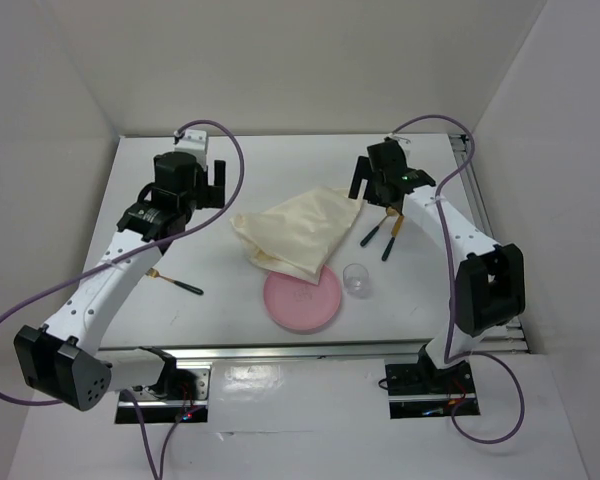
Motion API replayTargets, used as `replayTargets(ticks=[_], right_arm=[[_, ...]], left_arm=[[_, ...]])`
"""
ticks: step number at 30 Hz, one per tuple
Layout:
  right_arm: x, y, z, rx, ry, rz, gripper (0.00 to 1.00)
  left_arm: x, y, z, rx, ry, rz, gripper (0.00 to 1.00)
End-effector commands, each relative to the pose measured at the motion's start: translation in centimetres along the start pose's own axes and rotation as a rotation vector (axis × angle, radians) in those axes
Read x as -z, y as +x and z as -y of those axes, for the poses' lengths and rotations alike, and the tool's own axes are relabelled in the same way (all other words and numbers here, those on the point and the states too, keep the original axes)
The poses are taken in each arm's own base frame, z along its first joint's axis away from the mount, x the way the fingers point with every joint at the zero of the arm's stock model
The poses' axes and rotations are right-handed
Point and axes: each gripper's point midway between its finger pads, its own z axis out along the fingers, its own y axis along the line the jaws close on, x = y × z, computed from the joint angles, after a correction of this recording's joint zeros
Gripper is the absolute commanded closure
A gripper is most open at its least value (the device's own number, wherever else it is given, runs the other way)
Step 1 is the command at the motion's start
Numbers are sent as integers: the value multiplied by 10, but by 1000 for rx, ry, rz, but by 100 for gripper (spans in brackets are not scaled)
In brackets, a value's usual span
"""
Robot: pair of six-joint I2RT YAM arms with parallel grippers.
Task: Set the dinner table for one person
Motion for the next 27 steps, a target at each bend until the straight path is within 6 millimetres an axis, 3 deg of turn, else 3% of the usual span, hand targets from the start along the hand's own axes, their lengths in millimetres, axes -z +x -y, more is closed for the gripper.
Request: replayTargets(ticks=[1,5,6,7,11,13,14,15,21,24,25,27], right_arm=[[-6,4,-8,6,-32,4,1],[4,10,-36,92,-144,15,1],[6,11,-46,116,-187,14,1],[9,15,-51,162,-208,10,1],[26,34,-87,307,-301,8,1],[38,56,-110,385,-362,-10,2],[43,62,-117,412,-381,-11,8],[48,80,-126,448,-403,-34,14],[50,148,-139,663,-439,-123,26],[49,173,-140,744,-450,-156,29],[49,186,-139,783,-456,-174,35],[47,193,-133,809,-434,-180,35]], left_arm=[[12,-32,18,-8,124,94,0],[13,-46,5,192,21,137,0],[14,-46,-6,241,-46,133,0],[8,-42,-3,262,-50,108,0],[1,-44,0,148,-47,110,0],[-3,-35,1,169,-61,100,0],[-2,-28,4,183,-51,73,0],[-7,-19,3,197,-48,35,0],[-16,26,19,285,56,-164,0],[-23,67,43,361,135,-314,13],[-24,87,49,377,143,-382,16],[-27,116,67,421,193,-496,22]])
